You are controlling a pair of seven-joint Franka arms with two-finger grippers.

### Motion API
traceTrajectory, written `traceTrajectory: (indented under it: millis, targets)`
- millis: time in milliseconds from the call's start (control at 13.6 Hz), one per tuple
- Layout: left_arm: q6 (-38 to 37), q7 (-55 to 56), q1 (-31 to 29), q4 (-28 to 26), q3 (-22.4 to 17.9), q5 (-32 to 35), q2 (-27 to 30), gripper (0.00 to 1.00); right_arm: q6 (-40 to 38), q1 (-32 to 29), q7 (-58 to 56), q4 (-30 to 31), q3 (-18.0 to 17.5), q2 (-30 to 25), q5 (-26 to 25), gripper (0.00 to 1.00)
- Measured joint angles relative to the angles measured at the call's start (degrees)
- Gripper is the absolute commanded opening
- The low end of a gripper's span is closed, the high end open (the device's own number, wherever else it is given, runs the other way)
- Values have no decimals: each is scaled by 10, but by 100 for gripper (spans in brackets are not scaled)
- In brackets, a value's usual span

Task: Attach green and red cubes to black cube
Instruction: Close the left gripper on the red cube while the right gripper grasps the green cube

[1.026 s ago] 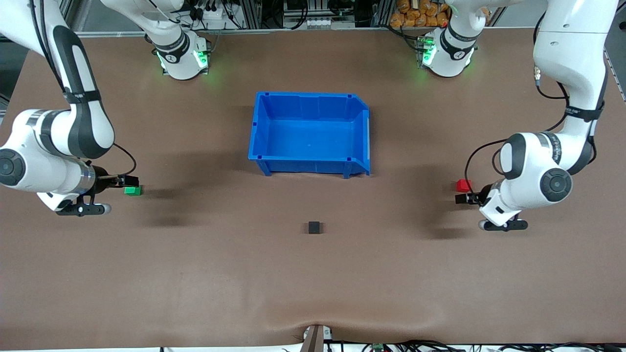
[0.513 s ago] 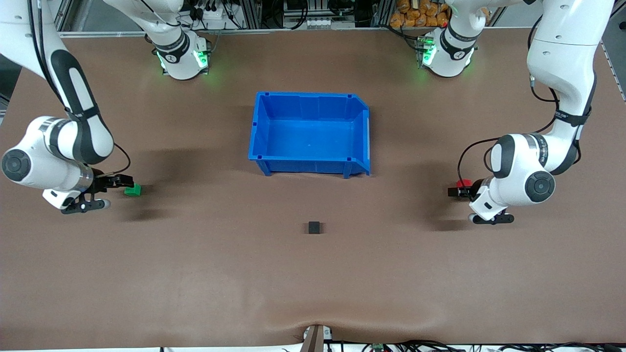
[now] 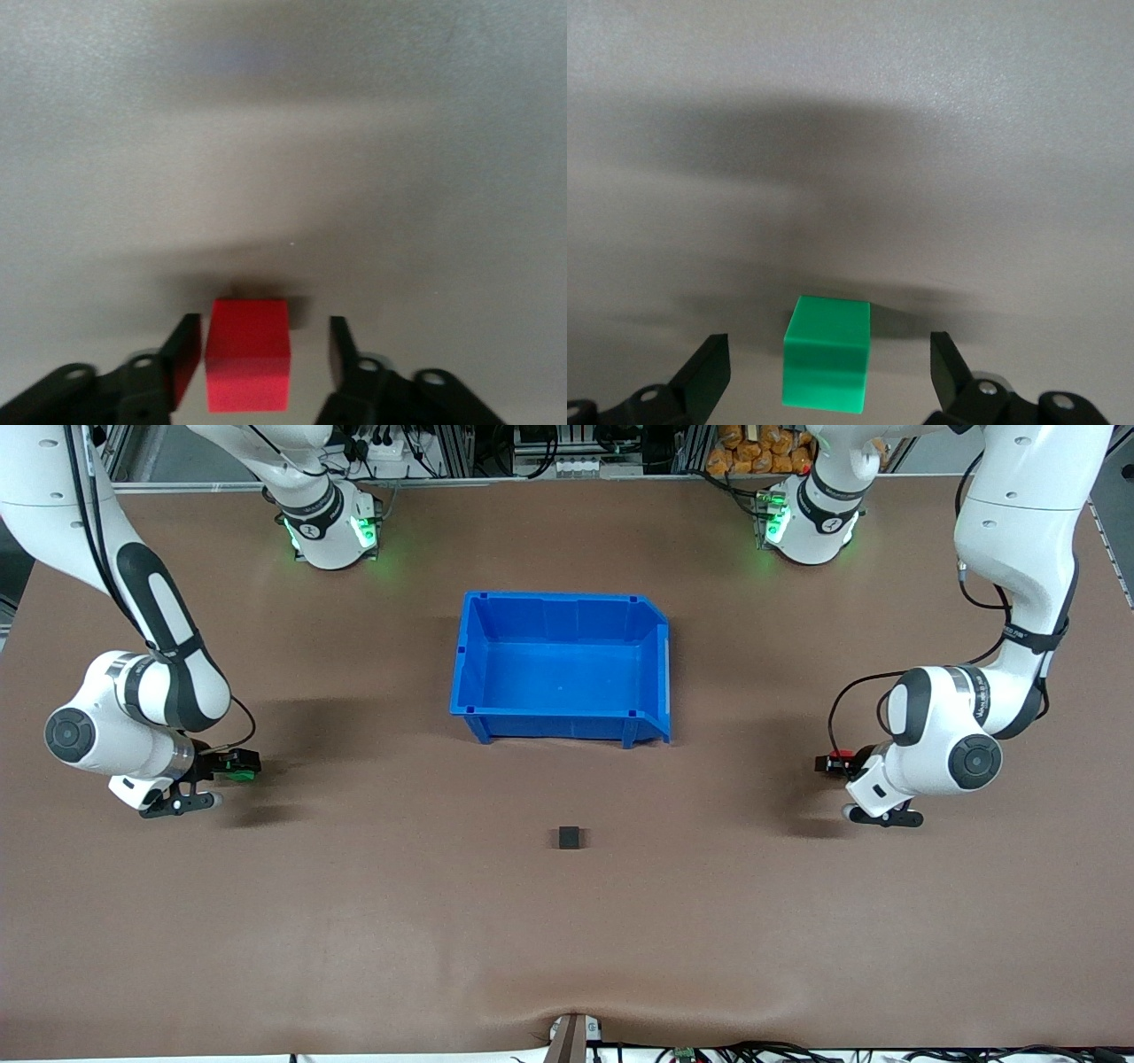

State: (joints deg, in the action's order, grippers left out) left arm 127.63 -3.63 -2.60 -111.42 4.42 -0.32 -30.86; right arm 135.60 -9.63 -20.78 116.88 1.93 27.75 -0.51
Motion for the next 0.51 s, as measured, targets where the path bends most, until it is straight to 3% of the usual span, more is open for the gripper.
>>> traceTrajectory:
  millis: [73, 293, 440, 513]
  targets:
    - [0, -3, -3, 0, 0, 0, 0, 38, 0, 0, 0, 0, 0, 0, 0, 100]
    - [-1, -5, -5, -1, 0, 0, 0, 10, -16, 0, 0, 1, 0, 0, 0, 48]
    - [-1, -5, -5, -1, 0, 0, 0, 0, -25, 1, 0, 2, -1, 0, 0, 0]
    - [-1, -4, -5, -1, 0, 0, 0, 0, -25, 1, 0, 2, -1, 0, 0, 0]
